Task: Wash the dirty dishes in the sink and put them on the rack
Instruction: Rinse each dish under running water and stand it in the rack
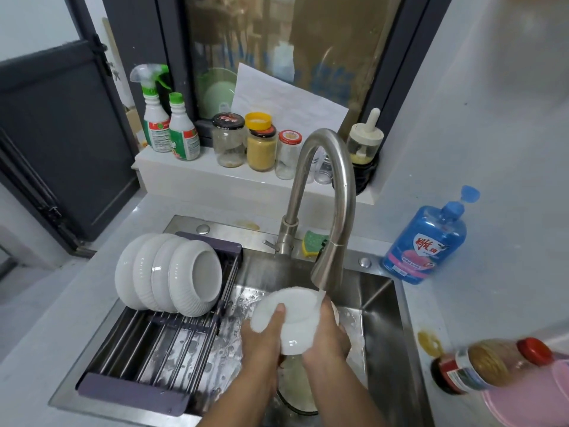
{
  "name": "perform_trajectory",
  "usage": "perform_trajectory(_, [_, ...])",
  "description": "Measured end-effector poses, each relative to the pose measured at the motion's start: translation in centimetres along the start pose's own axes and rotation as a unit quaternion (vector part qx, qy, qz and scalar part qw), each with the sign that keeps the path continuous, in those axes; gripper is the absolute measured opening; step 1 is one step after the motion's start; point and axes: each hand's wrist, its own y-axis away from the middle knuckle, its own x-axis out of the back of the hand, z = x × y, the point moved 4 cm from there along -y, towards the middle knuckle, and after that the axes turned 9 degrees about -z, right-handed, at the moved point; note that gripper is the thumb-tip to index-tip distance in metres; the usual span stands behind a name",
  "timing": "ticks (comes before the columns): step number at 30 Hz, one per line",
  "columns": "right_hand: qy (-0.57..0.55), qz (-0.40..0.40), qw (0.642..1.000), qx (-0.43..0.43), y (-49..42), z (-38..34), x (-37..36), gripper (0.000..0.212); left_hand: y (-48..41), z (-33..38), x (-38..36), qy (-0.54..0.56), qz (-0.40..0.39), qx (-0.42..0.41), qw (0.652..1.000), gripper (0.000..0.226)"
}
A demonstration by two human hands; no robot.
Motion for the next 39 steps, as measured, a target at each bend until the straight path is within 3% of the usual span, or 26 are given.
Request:
perform_trajectory(2, [0.006,0.011,0.999,0.03,0.9,0.2,-0.1,0.037,0.7,0.2,-0.3,-0.22,0.04,-0.047,0.974,0.104])
perform_trajectory(4, [0.022,-0.007,0.998,0.066,1.9,0.2,-0.4,0.03,0.9,0.4,-0.9,-0.406,0.045,-0.084,0.909,0.098])
perform_trajectory(6, [0.038,-0.024,0.994,0.103,2.1,0.1,-0.4,0.023,-0.7,0.0,-1.5,-0.493,-0.019,-0.128,0.86,0.09])
perform_trajectory(8, [0.04,-0.034,0.99,0.132,2.0,-0.3,-0.3,0.019,-2.8,-0.6,-1.6,-0.52,-0.073,-0.154,0.837,0.092])
perform_trajectory(10, [0.037,-0.038,0.988,0.143,1.7,-0.7,-0.1,0.019,-3.8,-0.3,-1.7,-0.5,-0.101,-0.161,0.845,0.077])
perform_trajectory(14, [0.01,-0.037,0.991,0.13,1.8,-1.1,-0.1,0.019,-3.5,1.1,-1.7,-0.342,-0.067,-0.115,0.93,0.045])
perform_trajectory(16, [-0.005,-0.025,0.993,0.112,1.6,-1.0,0.2,0.02,-3.9,0.7,-1.0,-0.243,-0.028,-0.032,0.969,0.047])
perform_trajectory(18, [-0.012,-0.02,0.996,0.09,1.3,-0.9,0.8,0.02,-4.0,-0.5,-0.6,-0.058,-0.032,0.072,0.995,0.053])
perform_trajectory(20, [-0.023,-0.017,0.997,0.068,0.5,-0.4,1.4,0.025,-3.7,-1.6,-1.1,0.14,-0.069,0.142,0.977,0.063])
perform_trajectory(23, [-0.047,-0.005,0.999,0.026,-0.7,0.8,1.9,0.037,-2.0,-1.1,-1.8,0.259,-0.161,0.157,0.939,0.068])
perform_trajectory(26, [-0.043,-0.02,0.999,-0.018,-2.1,1.6,1.9,0.038,-0.1,0.2,-1.8,0.25,-0.225,0.147,0.93,0.045])
perform_trajectory(30, [0.06,-0.041,0.997,-0.034,-4.2,1.1,1.2,0.036,-0.6,0.7,-0.4,0.198,-0.242,0.133,0.94,0.054])
perform_trajectory(34, [0.246,-0.07,0.967,0.019,-6.3,-0.3,-0.7,0.038,-1.2,2.0,0.8,0.053,-0.271,0.087,0.957,0.056])
perform_trajectory(39, [0.372,-0.117,0.921,0.01,-6.4,-1.0,-4.0,0.063,-0.3,2.6,0.3,-0.123,-0.334,0.056,0.933,0.06])
